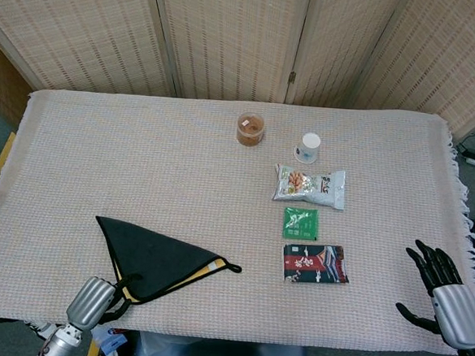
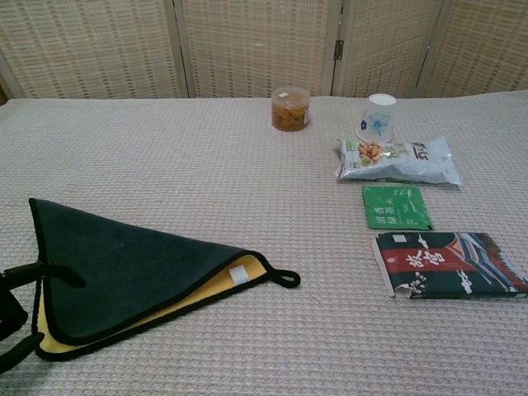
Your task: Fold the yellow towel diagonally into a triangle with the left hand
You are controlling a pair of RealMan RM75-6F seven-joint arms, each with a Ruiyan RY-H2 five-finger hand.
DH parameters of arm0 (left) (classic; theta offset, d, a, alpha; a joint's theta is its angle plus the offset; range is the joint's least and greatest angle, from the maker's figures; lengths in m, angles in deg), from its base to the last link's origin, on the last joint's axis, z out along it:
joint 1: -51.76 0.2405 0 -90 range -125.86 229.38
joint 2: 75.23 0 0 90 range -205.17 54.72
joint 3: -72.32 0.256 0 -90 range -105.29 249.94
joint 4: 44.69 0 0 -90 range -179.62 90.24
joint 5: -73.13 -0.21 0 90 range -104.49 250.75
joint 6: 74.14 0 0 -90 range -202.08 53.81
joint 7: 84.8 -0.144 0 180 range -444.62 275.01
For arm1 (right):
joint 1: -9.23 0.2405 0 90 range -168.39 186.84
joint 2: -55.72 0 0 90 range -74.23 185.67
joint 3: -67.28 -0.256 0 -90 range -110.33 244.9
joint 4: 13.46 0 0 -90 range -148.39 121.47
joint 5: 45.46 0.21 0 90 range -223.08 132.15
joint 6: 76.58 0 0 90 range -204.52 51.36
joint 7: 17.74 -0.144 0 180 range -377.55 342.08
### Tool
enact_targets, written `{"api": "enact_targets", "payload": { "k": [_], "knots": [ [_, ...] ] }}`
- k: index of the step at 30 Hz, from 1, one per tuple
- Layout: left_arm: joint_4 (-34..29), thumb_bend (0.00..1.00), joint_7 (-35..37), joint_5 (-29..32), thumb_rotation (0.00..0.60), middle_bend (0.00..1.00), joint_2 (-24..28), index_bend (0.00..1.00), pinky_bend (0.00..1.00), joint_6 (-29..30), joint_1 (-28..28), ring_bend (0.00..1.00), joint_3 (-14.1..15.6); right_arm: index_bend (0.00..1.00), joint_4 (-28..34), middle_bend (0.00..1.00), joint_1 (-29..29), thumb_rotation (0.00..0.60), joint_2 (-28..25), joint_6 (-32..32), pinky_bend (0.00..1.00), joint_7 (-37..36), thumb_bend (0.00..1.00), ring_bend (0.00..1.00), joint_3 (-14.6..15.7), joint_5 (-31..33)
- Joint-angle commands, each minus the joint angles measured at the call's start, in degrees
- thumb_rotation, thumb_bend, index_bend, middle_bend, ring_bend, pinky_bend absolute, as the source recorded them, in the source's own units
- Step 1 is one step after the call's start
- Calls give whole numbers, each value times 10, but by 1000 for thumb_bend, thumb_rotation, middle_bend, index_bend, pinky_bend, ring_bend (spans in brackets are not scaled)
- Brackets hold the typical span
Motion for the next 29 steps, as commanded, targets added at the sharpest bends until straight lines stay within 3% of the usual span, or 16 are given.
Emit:
{"api": "enact_targets", "payload": {
  "k": [1, 5, 6, 8, 9, 11, 13, 17, 21, 29],
  "knots": [
    [-41, 486, -22, -14, 600, 1000, 35, 264, 1000, 27, 10, 1000, 5, 0, 0, 0, 0, 600, 0, -1, 0, -1, 244, 0, 0, 0],
    [-72, 485, -52, -27, 600, 992, 73, 265, 1000, 96, 24, 995, -21, 0, 2, 0, -2, 600, 1, -6, 0, 7, 244, 0, -2, 1],
    [-82, 485, -64, -19, 600, 939, 90, 268, 976, 109, 28, 940, -35, 0, 2, 0, -4, 600, 2, -9, 0, 14, 244, 0, -4, 3],
    [-119, 484, -90, 7, 600, 712, 132, 270, 734, 102, 27, 681, -53, 0, 4, 0, -6, 600, 6, -11, 0, 31, 244, 0, -7, 6],
    [-137, 479, -103, 19, 600, 534, 150, 267, 494, 97, 24, 483, -62, 0, 6, 0, -6, 600, 6, -10, 0, 36, 244, 0, -7, 6],
    [-179, 451, -133, 54, 600, 313, 190, 241, 218, 72, 20, 261, -78, 0, 10, 0, -5, 600, 7, -7, 0, 45, 244, 0, -7, 5],
    [-209, 405, -150, 78, 600, 129, 213, 203, 37, 62, 18, 78, -91, 0, 13, 0, -3, 600, 8, -5, 0, 54, 244, 0, -6, 1],
    [-197, 391, -146, 89, 600, 76, 211, 186, 0, 79, 29, 15, -106, 0, 20, 0, -1, 600, 11, -2, 0, 74, 244, 0, -7, -1],
    [-218, 392, -171, 115, 600, 79, 225, 192, 0, 38, 34, 17, -95, 0, 29, 0, 2, 600, 10, 3, 0, 89, 244, 0, -9, -1],
    [-220, 392, -189, 104, 600, 85, 226, 186, 0, 48, 49, 21, -93, 0, 44, 0, 18, 600, 15, 29, 0, 116, 244, 0, -13, 1]
  ]
}}
